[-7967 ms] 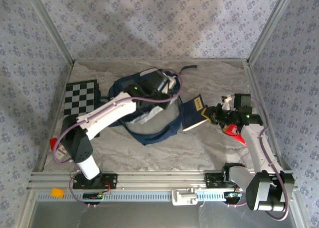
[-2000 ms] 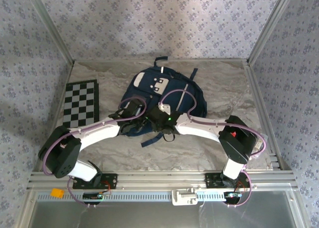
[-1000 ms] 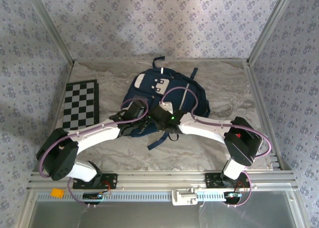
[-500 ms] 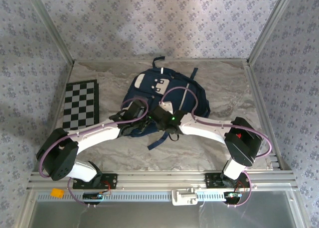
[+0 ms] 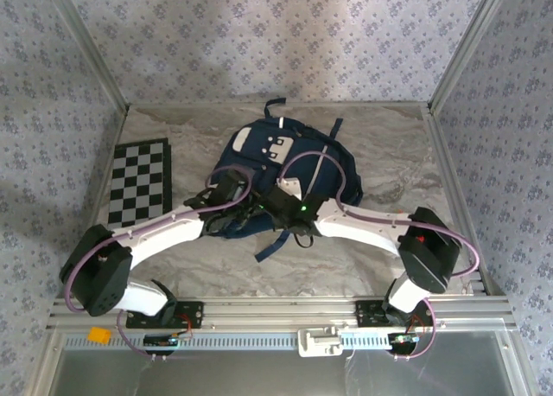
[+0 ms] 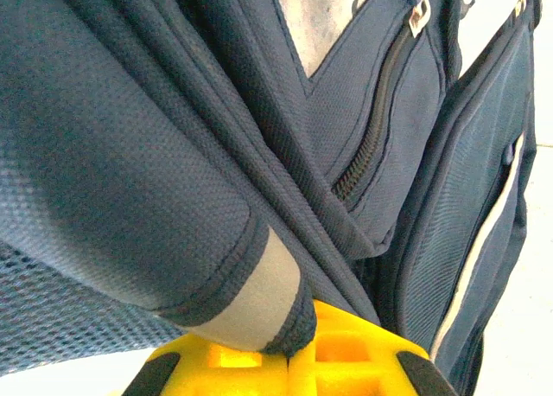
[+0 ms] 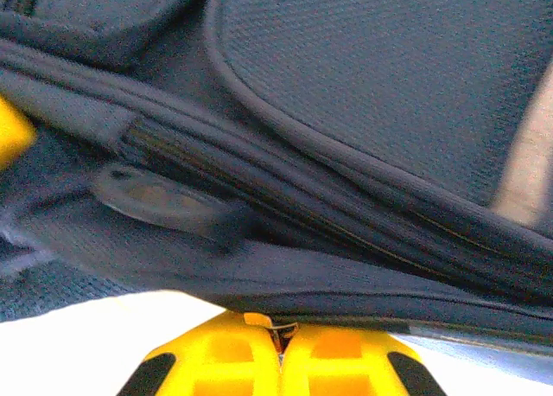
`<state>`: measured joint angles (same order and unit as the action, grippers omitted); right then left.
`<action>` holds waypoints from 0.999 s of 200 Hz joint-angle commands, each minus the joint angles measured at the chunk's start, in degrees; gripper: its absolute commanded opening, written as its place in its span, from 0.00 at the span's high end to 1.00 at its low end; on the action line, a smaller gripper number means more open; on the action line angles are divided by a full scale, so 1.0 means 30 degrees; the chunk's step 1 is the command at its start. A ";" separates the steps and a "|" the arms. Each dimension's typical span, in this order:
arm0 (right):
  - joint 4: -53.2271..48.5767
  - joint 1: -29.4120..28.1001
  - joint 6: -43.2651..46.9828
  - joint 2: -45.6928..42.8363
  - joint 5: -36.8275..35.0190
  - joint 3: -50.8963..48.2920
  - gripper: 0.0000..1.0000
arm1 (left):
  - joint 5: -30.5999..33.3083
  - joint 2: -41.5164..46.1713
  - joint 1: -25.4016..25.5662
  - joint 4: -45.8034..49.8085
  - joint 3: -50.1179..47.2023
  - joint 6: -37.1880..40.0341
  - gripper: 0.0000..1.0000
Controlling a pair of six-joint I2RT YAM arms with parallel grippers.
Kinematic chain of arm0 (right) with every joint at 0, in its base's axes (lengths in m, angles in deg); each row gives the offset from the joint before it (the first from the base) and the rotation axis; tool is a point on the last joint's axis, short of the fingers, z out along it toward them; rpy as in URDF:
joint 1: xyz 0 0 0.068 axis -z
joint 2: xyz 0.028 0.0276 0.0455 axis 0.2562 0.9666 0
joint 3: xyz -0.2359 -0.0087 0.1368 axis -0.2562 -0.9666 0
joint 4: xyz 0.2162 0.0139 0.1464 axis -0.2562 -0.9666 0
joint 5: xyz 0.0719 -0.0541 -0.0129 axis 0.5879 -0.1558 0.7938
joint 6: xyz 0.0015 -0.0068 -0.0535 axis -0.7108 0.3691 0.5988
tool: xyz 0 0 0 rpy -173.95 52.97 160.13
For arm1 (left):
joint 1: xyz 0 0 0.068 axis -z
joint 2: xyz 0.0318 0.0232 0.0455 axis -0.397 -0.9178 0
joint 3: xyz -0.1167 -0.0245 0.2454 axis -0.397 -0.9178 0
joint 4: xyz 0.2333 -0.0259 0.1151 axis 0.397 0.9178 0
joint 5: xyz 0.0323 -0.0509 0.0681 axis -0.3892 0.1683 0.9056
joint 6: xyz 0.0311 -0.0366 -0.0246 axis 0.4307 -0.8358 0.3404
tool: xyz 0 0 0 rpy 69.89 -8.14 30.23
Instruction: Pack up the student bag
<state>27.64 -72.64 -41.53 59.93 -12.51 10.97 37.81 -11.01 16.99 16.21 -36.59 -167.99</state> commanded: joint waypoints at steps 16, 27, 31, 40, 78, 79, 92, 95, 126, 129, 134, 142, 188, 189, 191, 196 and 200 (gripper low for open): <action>-0.4094 0.0267 -0.0885 -0.2827 -0.0827 -0.2178 1.00 | -0.0105 0.0906 -0.3587 0.1248 0.0932 0.3336 1.00; -0.4066 0.0514 -0.0643 -0.3735 -0.0475 -0.2999 1.00 | -0.1021 0.0549 -0.4740 0.0848 0.0919 0.3904 1.00; -0.3887 0.0691 -0.0323 -0.4029 -0.0124 -0.3279 1.00 | -0.1479 0.0341 -0.5135 0.0397 0.0886 0.4256 1.00; -0.3888 0.1083 0.0008 -0.4610 0.0307 -0.3660 1.00 | -0.2496 -0.0222 -0.5978 -0.0051 0.1060 0.4801 1.00; -0.4414 0.1639 0.2109 -0.5156 -0.0048 -0.3508 1.00 | -0.4181 -0.2923 -0.8025 0.0411 0.3639 0.7828 1.00; -0.4276 0.1649 0.2218 -0.5143 0.0031 -0.3483 1.00 | -0.4344 -0.2998 -0.8048 0.0303 0.3711 0.7917 1.00; -0.2586 0.1565 0.3180 -0.4816 0.1399 -0.3136 1.00 | -0.5667 -0.4139 -0.8184 -0.0346 0.4854 0.8554 1.00; -0.2286 0.1483 0.3417 -0.4711 0.1747 -0.3048 1.00 | -0.5900 -0.4368 -0.8186 -0.0349 0.5062 0.8682 1.00; 0.1213 0.1008 0.3819 -0.3152 0.4776 -0.2060 1.00 | -0.8644 -0.6751 -0.8510 0.1298 0.8796 1.2465 0.74; 0.1249 0.0970 0.3924 -0.3041 0.4821 -0.1980 1.00 | -0.8803 -0.7005 -0.8597 0.2076 0.9305 1.3023 0.70; 0.1239 0.0884 0.4088 -0.2901 0.4624 -0.1868 1.00 | -0.8841 -0.7252 -0.8743 0.3592 0.9961 1.3854 0.66; 0.0977 0.0756 0.4107 -0.2751 0.4018 -0.1869 1.00 | -0.8959 -0.7220 -0.8993 0.4782 1.0152 1.4535 0.60; 0.1743 0.1177 0.4405 -0.2247 0.4581 -0.2408 1.00 | -0.9657 -0.3132 -0.7992 0.3116 0.5037 1.1616 0.45; 0.1761 0.1184 0.4406 -0.2224 0.4616 -0.2405 1.00 | -0.9674 -0.3088 -0.7914 0.3105 0.4981 1.1510 0.45; 0.1811 0.1167 0.4407 -0.2148 0.4665 -0.2396 1.00 | -0.9687 -0.2975 -0.7760 0.3090 0.4822 1.1321 0.44; 0.1891 0.1141 0.4407 -0.2029 0.4763 -0.2387 1.00 | -0.9655 -0.2758 -0.7411 0.3137 0.4532 1.0814 0.44; 0.1909 0.1133 0.4407 -0.1936 0.4818 -0.2367 1.00 | -0.9565 -0.2570 -0.7071 0.3180 0.4272 1.0362 0.44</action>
<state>31.77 -69.08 -29.83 52.28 -0.51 3.58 11.91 -23.01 -9.11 25.28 -19.54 -131.57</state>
